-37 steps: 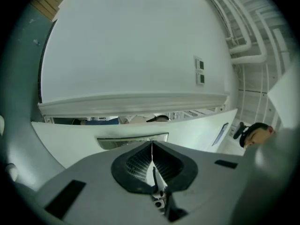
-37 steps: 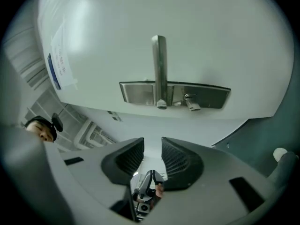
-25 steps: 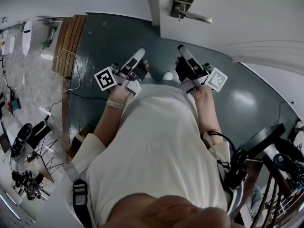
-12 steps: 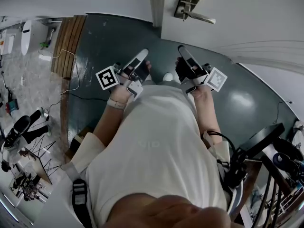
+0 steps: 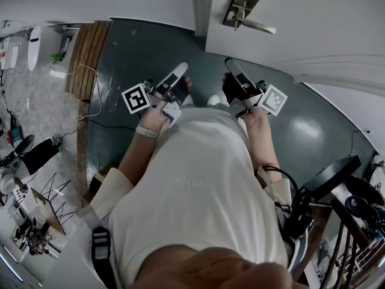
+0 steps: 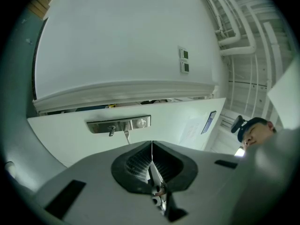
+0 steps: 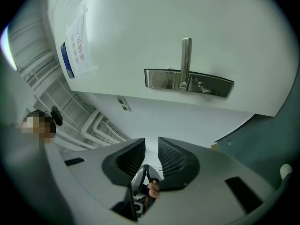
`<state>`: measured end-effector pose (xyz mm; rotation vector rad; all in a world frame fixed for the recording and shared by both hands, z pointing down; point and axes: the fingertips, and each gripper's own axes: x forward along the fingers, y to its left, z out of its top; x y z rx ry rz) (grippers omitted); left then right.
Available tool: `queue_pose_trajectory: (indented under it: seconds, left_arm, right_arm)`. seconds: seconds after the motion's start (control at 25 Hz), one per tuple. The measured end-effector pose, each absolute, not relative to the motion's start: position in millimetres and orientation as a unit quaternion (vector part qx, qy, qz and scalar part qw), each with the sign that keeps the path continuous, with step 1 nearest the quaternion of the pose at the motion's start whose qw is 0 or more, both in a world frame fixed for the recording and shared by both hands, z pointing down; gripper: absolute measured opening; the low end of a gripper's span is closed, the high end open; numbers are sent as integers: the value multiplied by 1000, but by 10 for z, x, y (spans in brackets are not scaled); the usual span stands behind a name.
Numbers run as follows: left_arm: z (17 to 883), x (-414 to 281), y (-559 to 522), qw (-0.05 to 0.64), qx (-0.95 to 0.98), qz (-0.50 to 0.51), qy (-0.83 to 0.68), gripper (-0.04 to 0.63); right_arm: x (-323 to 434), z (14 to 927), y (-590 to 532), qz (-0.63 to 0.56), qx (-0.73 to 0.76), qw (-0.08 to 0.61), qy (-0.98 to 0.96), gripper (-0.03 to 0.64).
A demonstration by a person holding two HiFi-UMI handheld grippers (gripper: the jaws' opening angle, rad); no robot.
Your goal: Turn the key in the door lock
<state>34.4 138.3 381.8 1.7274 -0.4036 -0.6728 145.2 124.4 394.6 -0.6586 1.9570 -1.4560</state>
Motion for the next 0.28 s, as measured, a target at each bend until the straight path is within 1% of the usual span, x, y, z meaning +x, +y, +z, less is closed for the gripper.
queue_pose_trajectory:
  seconds: [0.28]
  left_arm:
    - [3799,342,1372,583,740,-287,-173,8]
  right_arm:
    - [1440,3933,1237,-551,-250,300,738,97]
